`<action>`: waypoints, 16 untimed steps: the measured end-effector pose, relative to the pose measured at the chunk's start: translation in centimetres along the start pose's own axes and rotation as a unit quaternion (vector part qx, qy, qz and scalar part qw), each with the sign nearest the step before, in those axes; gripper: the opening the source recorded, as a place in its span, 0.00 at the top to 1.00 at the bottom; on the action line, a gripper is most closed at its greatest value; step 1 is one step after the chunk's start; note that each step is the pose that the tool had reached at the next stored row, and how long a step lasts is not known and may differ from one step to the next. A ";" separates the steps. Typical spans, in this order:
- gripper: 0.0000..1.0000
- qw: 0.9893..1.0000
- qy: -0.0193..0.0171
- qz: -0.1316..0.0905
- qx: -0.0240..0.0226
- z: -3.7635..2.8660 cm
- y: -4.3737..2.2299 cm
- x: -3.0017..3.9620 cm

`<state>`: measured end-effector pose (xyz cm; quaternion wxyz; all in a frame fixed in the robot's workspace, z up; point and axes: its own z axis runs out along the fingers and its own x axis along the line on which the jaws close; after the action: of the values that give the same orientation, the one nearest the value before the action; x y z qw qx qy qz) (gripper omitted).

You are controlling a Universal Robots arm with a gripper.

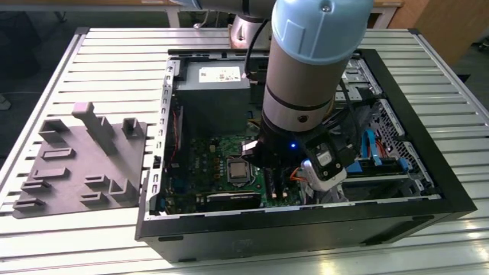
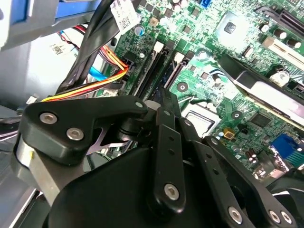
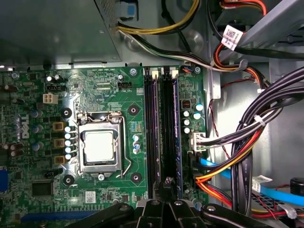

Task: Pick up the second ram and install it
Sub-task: 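Press down the second ram until it locks into place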

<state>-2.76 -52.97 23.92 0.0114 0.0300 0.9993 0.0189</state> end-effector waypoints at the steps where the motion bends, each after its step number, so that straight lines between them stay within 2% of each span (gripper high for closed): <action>1: 0.89 1.000 0.000 0.000 0.000 0.00 0.00 0.00; 8: 0.89 1.000 0.000 0.000 0.001 -0.03 0.04 0.00; 16: 0.89 1.000 0.000 0.000 0.000 0.01 0.82 0.05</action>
<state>-2.76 -52.15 23.93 0.0114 0.0300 0.9993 0.0184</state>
